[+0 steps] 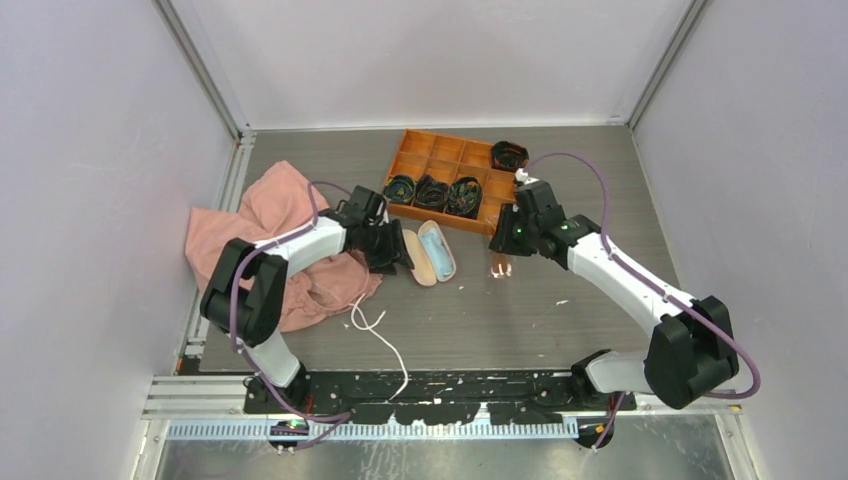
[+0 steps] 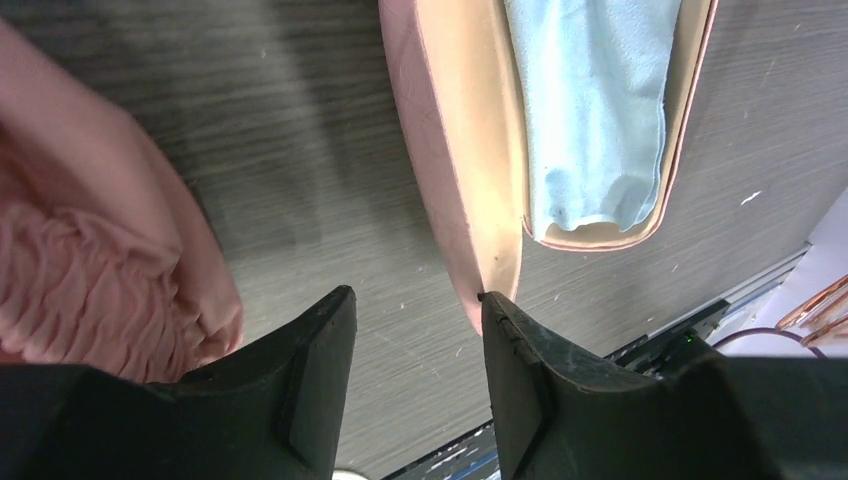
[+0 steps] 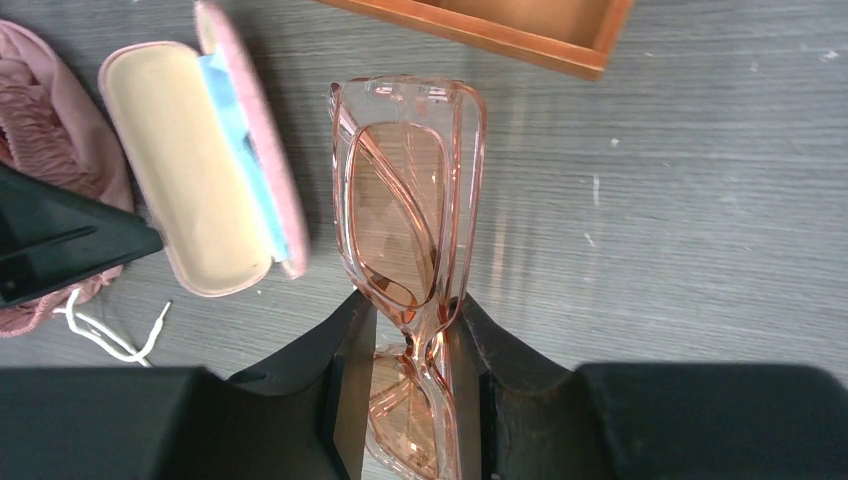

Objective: Organize the sunglasses
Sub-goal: Pick up the sunglasses from the center of the board, then adjust the sunglasses case at the center of the board.

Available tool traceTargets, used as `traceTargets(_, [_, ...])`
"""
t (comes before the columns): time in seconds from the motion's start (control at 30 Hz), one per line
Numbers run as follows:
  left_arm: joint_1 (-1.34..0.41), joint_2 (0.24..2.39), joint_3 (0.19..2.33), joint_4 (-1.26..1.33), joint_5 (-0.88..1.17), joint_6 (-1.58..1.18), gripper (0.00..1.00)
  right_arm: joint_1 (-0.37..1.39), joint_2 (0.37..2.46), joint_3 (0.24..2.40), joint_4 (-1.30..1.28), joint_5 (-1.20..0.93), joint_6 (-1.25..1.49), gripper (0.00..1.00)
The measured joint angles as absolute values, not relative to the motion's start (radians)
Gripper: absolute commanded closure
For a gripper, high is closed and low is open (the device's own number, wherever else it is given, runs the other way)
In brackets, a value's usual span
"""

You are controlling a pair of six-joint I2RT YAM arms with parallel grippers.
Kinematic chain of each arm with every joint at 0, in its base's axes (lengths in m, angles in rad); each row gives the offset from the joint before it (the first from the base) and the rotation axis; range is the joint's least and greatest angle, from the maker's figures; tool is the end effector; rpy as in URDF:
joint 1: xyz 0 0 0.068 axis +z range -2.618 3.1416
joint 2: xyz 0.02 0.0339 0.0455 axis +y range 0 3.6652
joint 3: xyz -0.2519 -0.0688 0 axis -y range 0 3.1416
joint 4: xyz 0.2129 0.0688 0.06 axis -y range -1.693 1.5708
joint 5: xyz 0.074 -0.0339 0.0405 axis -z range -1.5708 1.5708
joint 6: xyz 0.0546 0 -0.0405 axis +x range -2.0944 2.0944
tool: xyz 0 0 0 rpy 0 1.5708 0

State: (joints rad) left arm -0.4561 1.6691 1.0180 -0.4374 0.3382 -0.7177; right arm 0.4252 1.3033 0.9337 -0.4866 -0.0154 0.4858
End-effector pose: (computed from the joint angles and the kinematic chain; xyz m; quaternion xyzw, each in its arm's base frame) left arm 0.2691 -0.1522 0.1717 -0.0850 0.9543 -0.2664 0.1055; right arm 0.2346 0.1071 0.2383 0.0257 0.9365 0.1603 0.3109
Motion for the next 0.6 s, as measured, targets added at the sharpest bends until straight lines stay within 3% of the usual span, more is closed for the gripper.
traceTargets(0.13, [-0.456,1.693,1.030,-0.406,0.361,-0.727,0.54,0.502,1.348,0.979,-0.488,0.023,0.501,0.75])
traceTargets(0.6, [-0.456,1.773,1.058,-0.338,0.407,-0.773,0.46,0.597,1.408,1.021,-0.511,0.068,0.507,0.75])
